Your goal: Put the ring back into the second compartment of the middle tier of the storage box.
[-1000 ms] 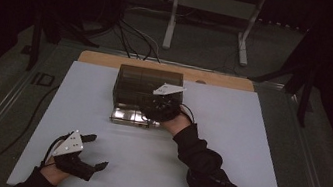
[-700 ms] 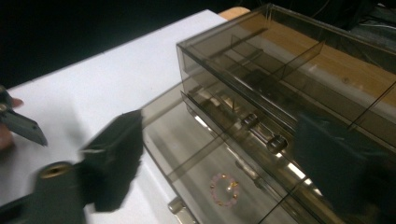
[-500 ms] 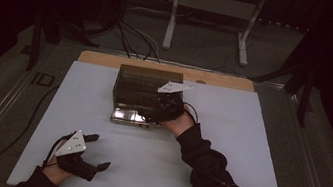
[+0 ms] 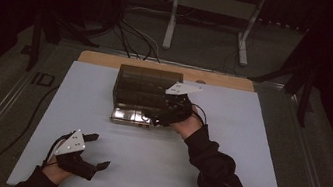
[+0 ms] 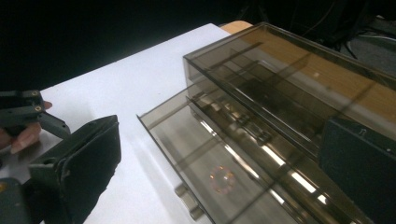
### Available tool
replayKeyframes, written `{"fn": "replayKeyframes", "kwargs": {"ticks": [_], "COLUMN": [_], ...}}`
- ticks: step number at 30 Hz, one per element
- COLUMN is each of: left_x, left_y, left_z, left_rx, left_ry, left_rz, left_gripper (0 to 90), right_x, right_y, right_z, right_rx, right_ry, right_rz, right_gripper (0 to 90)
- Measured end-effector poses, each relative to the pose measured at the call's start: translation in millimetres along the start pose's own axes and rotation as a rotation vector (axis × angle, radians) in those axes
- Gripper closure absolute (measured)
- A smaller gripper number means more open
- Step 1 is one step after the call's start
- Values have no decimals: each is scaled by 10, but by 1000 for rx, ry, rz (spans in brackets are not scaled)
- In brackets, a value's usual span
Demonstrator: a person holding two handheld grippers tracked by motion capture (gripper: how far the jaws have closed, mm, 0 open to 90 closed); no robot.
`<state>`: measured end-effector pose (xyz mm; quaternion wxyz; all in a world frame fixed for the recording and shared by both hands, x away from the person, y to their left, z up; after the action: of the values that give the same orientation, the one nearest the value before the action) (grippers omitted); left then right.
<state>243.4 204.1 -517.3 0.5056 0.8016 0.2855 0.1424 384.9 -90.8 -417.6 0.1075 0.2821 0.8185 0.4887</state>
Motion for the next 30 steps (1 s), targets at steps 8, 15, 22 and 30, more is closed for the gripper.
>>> {"fn": "replayKeyframes", "kwargs": {"ticks": [8, 15, 22, 30], "left_x": [21, 20, 20, 20], "left_y": [-36, -30, -31, -32], "left_z": [-52, -55, -55, -54], "left_rx": [-11, -13, -11, -10], "left_ry": [10, 11, 15, 12], "left_rz": [-13, -11, -13, -14], "left_gripper": [8, 8, 8, 8], "right_x": [-110, -154, -193, -267], "right_y": [-91, -211, -380, -608], "right_z": [-252, -416, -507, -638], "right_rx": [-11, -25, -29, -28], "right_ry": [-36, -50, -59, -93], "right_rz": [2, 4, 17, 23], "right_gripper": [0, 0, 0, 0]}}
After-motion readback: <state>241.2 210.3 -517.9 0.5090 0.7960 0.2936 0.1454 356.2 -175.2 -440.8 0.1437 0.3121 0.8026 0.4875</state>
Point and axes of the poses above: each handheld gripper's, and its own axes: z roughly forward along the jaws, y roughly out of its top, x roughly to its left, the point moved 1 cm from there along z, roughly forward along the jaws, and after that the axes turned 1 degree about -x, right-handed, at the moved point
